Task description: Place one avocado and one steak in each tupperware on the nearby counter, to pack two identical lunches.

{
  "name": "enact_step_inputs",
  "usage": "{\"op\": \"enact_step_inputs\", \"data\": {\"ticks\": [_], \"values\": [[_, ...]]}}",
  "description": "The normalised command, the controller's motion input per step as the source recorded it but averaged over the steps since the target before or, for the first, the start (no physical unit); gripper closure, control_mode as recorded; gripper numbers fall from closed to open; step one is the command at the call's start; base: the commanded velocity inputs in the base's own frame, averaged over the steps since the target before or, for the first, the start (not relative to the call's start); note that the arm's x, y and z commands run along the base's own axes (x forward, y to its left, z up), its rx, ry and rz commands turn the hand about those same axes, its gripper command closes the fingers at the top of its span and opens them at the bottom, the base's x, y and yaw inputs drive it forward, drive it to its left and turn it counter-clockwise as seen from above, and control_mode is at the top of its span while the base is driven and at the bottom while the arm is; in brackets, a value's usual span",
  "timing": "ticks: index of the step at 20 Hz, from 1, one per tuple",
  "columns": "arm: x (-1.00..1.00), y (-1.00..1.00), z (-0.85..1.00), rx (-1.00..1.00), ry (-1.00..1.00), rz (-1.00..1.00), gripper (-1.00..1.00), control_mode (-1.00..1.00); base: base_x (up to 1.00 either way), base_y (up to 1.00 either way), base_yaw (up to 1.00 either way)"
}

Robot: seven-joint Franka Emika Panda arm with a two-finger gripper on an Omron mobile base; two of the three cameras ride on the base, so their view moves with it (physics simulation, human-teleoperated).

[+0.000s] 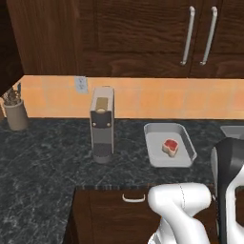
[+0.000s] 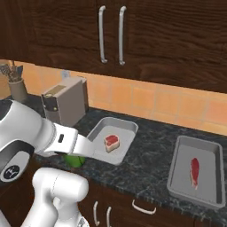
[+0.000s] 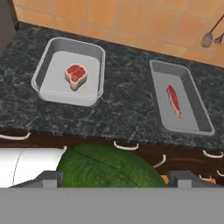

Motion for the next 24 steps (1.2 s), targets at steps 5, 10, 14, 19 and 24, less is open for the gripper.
{"op": "enact_step_inputs", "data": {"ticks": [5,10,14,19,24], "values": [[0.36,0.09,0.00,0.00,0.06,0.00,1.00,-1.00,0.47,0.19,0.00],[0.98,0.00,-0.23,0.00,0.23,0.04,1.00,-1.00,0.00,0.00,0.00],[1.00,0.02,-0.72,0.03,0.24,0.10,1.00,-1.00,0.00,0.00,0.00],[0.87,0.01,-0.97,0.08,0.13,0.14,1.00,-1.00,0.00,0.00,0.00],[1.00,0.00,-0.60,0.12,0.01,0.10,1.00,-1.00,0.00,0.00,0.00]]}}
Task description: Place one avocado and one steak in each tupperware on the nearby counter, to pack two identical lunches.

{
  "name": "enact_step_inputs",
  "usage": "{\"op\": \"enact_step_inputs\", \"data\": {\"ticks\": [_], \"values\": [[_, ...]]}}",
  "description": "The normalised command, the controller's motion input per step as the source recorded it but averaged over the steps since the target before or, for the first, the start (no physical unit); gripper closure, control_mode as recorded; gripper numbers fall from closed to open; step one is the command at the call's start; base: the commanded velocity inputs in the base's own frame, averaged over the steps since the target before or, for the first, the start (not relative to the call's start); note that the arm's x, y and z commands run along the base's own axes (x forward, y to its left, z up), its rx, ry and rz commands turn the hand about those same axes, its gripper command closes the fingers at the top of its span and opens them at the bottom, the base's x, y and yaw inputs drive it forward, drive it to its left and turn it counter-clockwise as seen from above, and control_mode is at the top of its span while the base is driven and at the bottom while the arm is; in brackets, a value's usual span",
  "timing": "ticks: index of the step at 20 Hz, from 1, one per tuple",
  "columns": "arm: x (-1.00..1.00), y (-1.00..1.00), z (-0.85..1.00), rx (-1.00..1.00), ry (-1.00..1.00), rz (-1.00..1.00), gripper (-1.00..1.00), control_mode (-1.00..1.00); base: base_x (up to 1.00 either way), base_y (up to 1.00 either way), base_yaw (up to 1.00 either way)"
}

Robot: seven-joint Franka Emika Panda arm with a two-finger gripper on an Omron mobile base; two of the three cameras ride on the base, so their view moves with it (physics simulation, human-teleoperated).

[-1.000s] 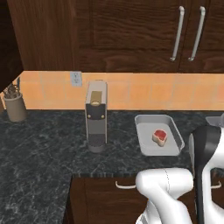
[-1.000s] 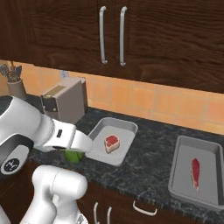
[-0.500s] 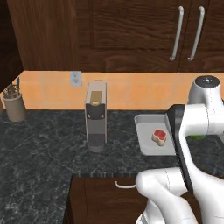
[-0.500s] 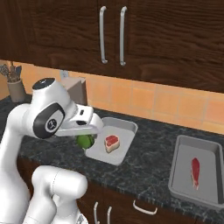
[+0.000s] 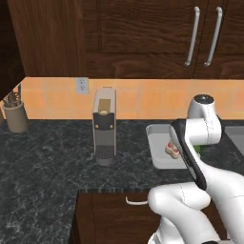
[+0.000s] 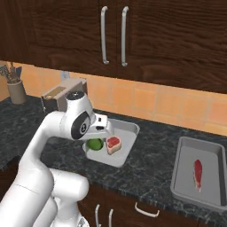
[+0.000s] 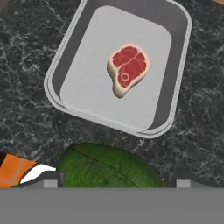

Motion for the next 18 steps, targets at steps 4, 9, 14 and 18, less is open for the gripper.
{"op": "enact_step_inputs", "data": {"ticks": [4,9,14,18], "values": [[1.00,0.00,-0.25,0.06,0.00,0.06,1.00,-1.00,0.00,0.00,0.00],[0.93,0.00,-0.17,0.00,0.02,0.06,1.00,-1.00,0.00,0.00,0.00],[0.67,0.00,-0.38,0.00,0.02,0.05,1.00,-1.00,0.00,0.00,0.00],[0.68,0.00,-0.29,0.00,0.00,0.05,1.00,-1.00,0.00,0.00,0.00]]}}
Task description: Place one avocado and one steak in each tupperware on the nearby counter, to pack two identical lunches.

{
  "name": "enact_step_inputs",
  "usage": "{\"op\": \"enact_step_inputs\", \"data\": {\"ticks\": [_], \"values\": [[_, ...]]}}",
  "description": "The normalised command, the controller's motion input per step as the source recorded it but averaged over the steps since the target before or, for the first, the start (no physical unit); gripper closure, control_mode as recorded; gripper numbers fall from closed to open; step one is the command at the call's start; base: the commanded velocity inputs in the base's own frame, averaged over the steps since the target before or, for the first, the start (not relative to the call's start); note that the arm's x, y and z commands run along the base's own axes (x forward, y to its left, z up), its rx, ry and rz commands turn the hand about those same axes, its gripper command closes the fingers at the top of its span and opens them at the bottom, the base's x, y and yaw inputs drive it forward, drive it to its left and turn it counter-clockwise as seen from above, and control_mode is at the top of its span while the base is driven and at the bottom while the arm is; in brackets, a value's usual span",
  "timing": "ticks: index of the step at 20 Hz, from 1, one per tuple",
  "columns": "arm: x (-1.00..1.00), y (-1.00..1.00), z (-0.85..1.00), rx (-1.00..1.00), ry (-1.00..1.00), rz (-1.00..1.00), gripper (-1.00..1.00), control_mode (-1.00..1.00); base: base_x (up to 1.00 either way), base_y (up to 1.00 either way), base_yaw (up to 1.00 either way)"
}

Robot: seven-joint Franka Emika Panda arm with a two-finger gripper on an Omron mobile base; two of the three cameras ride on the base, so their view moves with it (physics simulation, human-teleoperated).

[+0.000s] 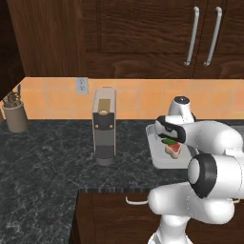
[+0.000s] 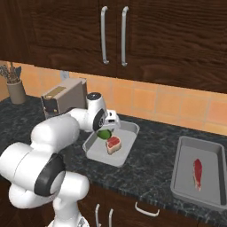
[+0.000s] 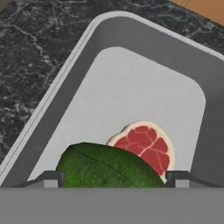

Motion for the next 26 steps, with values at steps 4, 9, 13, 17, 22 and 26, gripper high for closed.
{"op": "enact_step_inputs", "data": {"ticks": [4,9,13,17,22,26], "values": [[0.62,-0.06,-0.21,0.00,0.00,0.12,1.00,-1.00,0.00,0.00,0.00],[0.40,-0.03,-0.32,0.00,0.00,0.12,1.00,-1.00,0.00,0.00,0.00],[0.00,-0.01,-0.55,0.00,-0.01,0.10,1.00,-1.00,0.00,0.00,0.00],[0.00,0.00,-0.52,0.00,0.00,0.08,-1.00,-1.00,0.00,0.00,0.00],[-0.05,-0.01,-0.29,0.00,-0.08,0.04,-1.00,-1.00,0.00,0.00,0.00],[-0.11,-0.02,-0.14,0.00,-0.15,0.01,-1.00,-1.00,0.00,0.00,0.00]]}}
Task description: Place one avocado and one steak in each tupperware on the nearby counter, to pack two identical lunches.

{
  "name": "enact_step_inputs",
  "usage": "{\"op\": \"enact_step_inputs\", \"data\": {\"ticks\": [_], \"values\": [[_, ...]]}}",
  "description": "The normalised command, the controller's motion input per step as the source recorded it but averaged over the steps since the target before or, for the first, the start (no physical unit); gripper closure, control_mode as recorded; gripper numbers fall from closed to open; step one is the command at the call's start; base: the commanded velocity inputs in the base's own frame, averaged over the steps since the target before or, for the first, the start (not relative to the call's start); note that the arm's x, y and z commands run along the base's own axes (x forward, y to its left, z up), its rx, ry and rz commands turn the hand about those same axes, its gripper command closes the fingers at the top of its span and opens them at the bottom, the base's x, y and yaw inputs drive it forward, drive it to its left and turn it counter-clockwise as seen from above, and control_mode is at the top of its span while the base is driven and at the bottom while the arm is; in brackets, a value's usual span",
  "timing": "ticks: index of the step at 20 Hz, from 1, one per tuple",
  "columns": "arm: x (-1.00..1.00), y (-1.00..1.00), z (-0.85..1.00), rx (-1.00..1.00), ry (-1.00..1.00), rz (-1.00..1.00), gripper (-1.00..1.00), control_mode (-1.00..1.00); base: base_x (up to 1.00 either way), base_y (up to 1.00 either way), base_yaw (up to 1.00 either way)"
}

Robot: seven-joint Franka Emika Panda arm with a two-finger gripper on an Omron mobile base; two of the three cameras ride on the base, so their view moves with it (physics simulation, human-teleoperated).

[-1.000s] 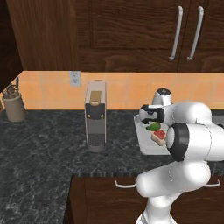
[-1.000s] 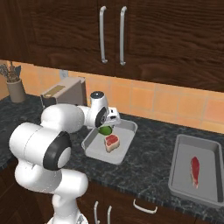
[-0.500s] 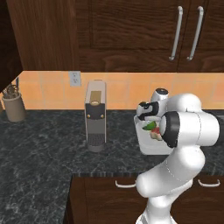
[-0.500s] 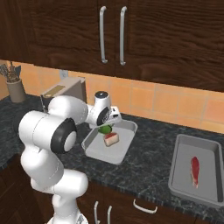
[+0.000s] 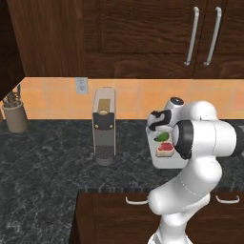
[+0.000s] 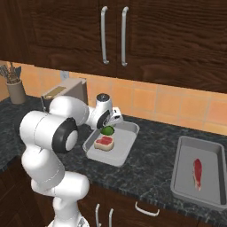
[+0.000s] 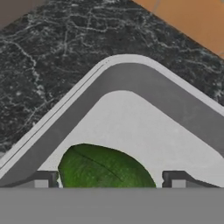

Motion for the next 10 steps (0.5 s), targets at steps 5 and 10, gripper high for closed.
{"op": "enact_step_inputs", "data": {"ticks": [5,10], "values": [[-0.17,0.00,-0.05,0.00,-0.11,0.00,-1.00,-1.00,0.00,0.00,0.00],[-0.43,0.00,0.42,-0.02,-0.05,0.00,-1.00,-1.00,0.00,0.00,0.00]]}}
